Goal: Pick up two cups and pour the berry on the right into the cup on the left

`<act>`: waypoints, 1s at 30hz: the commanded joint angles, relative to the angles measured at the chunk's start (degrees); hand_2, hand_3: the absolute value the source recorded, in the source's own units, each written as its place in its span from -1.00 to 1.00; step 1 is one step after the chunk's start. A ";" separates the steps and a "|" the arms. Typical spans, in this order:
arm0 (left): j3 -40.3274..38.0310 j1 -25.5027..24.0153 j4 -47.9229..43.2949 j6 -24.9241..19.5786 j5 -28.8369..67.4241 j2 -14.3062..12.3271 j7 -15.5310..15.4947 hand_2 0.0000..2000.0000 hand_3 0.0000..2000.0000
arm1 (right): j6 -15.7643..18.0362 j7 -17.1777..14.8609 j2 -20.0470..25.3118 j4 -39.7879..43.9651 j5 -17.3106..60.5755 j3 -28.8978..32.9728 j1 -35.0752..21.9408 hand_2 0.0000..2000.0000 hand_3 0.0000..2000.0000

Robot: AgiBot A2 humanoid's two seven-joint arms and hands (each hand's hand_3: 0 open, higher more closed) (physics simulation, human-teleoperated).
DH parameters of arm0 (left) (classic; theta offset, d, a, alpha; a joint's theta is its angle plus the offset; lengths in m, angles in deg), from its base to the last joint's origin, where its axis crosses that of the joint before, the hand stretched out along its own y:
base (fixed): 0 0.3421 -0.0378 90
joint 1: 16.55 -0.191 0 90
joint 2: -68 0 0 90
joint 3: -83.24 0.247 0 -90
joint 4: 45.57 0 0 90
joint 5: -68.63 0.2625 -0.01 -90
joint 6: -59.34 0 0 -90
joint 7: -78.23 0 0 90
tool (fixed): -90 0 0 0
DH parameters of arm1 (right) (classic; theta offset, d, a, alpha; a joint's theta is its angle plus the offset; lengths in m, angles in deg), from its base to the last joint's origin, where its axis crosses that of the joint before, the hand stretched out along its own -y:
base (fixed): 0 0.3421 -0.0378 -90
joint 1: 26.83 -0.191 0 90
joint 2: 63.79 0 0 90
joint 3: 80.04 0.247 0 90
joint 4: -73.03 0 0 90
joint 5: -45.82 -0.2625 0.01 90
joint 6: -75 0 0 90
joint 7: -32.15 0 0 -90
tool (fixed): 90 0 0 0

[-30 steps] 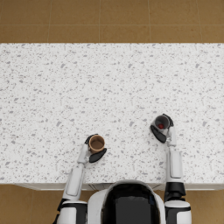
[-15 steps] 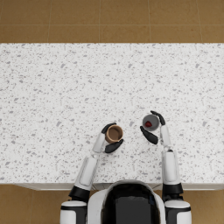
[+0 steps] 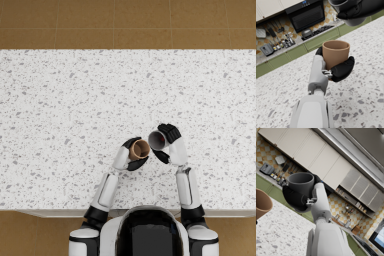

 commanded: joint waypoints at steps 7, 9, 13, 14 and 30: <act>0.15 0.01 0.61 -0.06 1.10 -0.27 0.02 1.00 0.28 | 0.15 0.11 1.05 -3.14 12.86 -0.88 -1.25 1.00 0.28; 0.10 -0.06 0.75 -0.08 1.16 -0.30 0.03 1.00 0.28 | 0.10 0.13 1.15 -3.47 16.55 -0.81 -1.20 1.00 0.28; -0.02 -0.06 1.06 -0.12 1.20 -0.41 0.04 1.00 0.28 | -0.29 0.16 1.44 -4.95 23.91 -1.56 -1.25 1.00 0.28; -0.26 1.15 1.37 -0.13 1.21 -1.03 0.04 1.00 0.28 | -0.27 0.17 1.44 -5.50 25.75 -1.80 -1.10 1.00 0.28; -0.11 1.54 3.45 -0.18 1.22 -1.72 0.05 1.00 0.28 | 0.33 0.34 1.40 -8.16 55.19 -4.82 1.02 1.00 0.28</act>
